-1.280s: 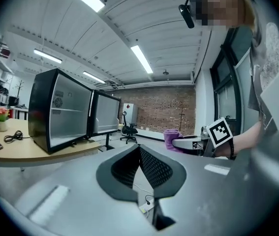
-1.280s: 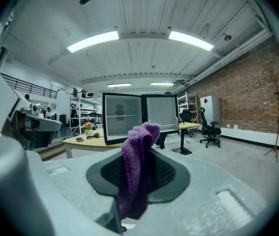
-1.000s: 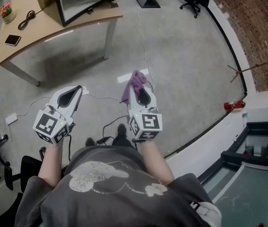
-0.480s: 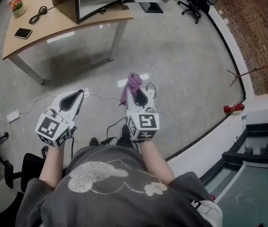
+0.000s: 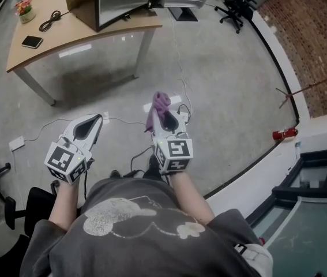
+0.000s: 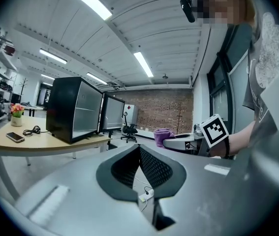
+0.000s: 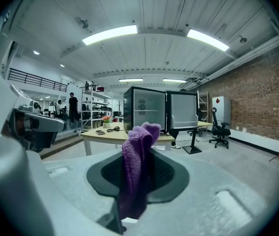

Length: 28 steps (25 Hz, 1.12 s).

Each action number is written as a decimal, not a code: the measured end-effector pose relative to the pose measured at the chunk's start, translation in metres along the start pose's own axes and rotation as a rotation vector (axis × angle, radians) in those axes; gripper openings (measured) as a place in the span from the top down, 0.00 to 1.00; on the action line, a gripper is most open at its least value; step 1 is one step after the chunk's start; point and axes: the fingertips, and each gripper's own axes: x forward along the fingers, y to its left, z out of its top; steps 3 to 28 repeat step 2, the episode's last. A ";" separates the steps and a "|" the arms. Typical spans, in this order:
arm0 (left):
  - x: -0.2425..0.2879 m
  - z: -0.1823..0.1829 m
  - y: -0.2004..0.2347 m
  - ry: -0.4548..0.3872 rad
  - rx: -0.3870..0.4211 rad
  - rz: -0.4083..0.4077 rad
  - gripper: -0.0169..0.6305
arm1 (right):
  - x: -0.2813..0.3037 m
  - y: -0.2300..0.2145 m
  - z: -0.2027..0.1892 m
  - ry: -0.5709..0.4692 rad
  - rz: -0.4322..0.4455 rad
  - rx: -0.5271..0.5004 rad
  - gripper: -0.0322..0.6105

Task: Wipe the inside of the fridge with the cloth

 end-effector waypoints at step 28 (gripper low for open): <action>0.002 0.001 -0.004 -0.006 0.002 -0.005 0.95 | -0.002 -0.003 -0.001 0.005 0.000 -0.001 0.83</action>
